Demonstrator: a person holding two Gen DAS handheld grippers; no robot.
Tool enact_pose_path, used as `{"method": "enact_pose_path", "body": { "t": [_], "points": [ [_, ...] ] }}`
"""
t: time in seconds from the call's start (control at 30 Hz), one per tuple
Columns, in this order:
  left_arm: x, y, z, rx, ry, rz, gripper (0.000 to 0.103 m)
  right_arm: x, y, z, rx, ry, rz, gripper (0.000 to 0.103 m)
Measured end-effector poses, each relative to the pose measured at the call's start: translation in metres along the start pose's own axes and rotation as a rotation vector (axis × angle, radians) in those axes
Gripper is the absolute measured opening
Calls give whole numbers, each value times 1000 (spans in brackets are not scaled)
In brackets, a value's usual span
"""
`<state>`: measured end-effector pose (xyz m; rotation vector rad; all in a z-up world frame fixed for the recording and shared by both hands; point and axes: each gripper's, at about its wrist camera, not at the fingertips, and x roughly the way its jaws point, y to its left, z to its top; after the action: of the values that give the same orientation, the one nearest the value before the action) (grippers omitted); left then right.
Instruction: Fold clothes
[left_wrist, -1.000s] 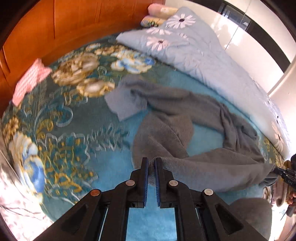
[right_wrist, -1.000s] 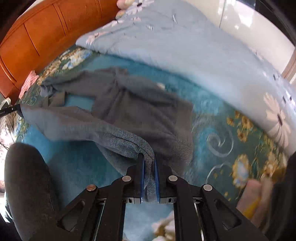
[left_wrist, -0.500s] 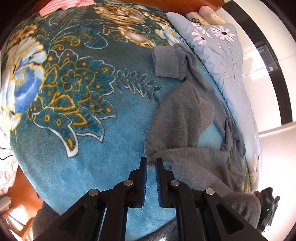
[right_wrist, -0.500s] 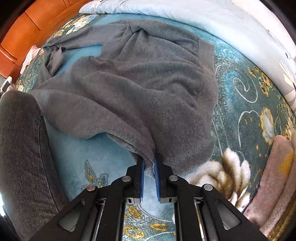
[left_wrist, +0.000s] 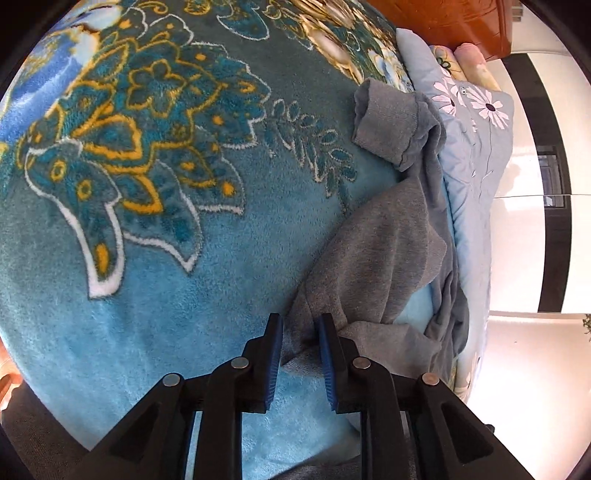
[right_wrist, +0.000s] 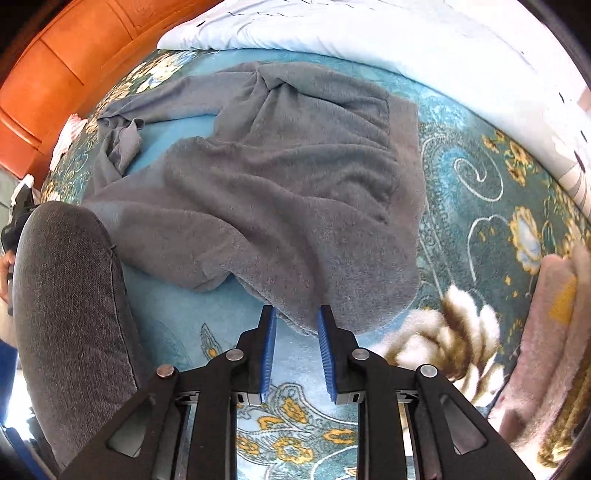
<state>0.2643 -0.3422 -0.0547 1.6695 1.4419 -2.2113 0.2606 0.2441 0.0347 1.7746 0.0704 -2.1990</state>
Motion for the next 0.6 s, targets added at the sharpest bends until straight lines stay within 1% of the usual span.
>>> {"method": "enact_pose_path", "body": {
  "t": [0.13,0.27,0.33,0.43,0.47,0.53,0.6],
  "points": [
    [-8,-20,0,55,-47,-20,8,9,1,2,4,-15,12,23],
    [-17,-47,7,118,-82,-24,7,10,-1,-1,22,-30,21,23],
    [-23,-53,15,142,-99,-8,7,10,-2,-2,35,-32,28,23],
    [-27,-68,18,174,-131,-8,7,12,-4,-2,47,-33,40,23],
    [-32,-74,16,188,-152,-17,6,13,-4,-3,49,-33,43,23],
    [-43,-90,13,217,-195,-67,3,15,-5,-4,54,-33,48,23],
    [-50,-114,13,260,-223,-104,2,17,-7,-3,64,-30,53,23]
  ]
}}
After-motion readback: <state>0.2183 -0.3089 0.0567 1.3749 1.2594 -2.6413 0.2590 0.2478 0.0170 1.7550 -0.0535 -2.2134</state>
